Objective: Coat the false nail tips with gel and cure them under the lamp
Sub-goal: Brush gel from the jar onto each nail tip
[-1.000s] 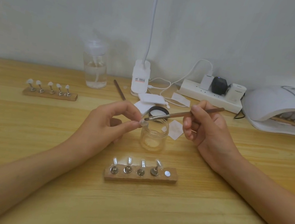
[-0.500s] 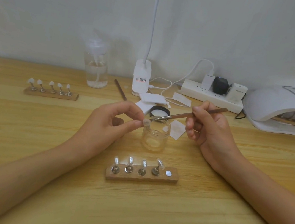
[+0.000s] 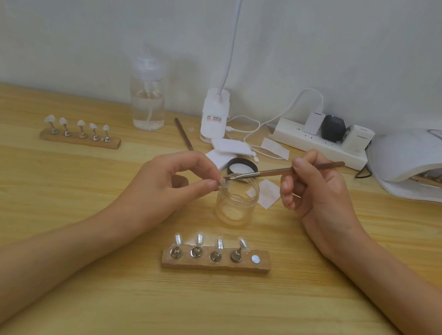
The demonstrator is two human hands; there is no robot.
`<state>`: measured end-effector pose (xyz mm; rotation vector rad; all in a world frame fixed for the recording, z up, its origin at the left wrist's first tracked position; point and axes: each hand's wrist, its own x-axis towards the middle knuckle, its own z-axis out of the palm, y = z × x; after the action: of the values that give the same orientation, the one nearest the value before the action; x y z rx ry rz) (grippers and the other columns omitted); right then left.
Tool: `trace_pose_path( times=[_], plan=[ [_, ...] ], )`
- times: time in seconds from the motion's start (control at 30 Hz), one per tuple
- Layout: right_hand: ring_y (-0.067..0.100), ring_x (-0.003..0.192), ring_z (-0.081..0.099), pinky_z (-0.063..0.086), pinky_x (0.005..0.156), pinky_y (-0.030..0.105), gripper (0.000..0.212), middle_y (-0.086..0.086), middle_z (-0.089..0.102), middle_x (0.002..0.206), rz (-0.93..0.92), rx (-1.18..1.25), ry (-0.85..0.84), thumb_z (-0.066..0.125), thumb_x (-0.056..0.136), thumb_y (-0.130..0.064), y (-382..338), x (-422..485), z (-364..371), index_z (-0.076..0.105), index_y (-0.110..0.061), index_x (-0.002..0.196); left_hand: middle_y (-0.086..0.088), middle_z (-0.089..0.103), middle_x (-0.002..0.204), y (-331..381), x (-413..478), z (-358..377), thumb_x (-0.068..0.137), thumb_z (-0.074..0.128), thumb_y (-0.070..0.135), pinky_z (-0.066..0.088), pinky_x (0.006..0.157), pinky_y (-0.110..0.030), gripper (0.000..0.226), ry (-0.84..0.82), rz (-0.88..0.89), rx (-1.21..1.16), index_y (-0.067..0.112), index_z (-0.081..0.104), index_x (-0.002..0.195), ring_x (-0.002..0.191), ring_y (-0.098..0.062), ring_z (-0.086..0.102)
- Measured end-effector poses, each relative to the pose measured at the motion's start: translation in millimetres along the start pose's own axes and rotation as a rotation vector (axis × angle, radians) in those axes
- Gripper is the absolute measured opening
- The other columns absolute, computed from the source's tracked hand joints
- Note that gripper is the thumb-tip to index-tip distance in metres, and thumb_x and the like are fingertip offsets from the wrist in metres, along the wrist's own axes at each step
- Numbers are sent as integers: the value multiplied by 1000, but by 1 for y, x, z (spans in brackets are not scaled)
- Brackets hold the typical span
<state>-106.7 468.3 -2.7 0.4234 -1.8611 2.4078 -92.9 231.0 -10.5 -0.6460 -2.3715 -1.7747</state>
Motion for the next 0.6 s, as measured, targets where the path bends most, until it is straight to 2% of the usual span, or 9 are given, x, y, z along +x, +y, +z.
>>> trace_pose_path(
  times=[0.13,0.27,0.4,0.6],
  plan=[
    [9,49,52,43,45,18,18,0,57,56,3,5,43,57,89,-21,0,0,-2,44,-17,77,8,71,95,0,1,0,84,70,32,37,49,-13,3,6,-7,19,32,71,81,54,-14,44],
    [11,50,52,43,46,19,18,1,58,57,-22,-2,-17,58,88,-24,-1,0,-1,45,-17,77,7,71,94,-1,1,0,88,71,22,37,50,-11,11,14,-8,30,31,71,81,53,-8,45],
    [10,48,51,42,45,18,19,0,57,56,-12,-21,49,57,90,-22,0,0,-3,46,-17,76,8,71,92,0,1,0,88,72,20,38,50,-7,14,27,-18,28,31,72,79,53,2,49],
    [12,50,53,44,46,19,18,2,59,58,-45,-24,-18,59,90,-23,0,-1,-1,47,-17,77,8,72,90,1,0,1,87,72,19,38,51,-6,13,33,-35,29,29,72,79,52,5,50]
  ],
)
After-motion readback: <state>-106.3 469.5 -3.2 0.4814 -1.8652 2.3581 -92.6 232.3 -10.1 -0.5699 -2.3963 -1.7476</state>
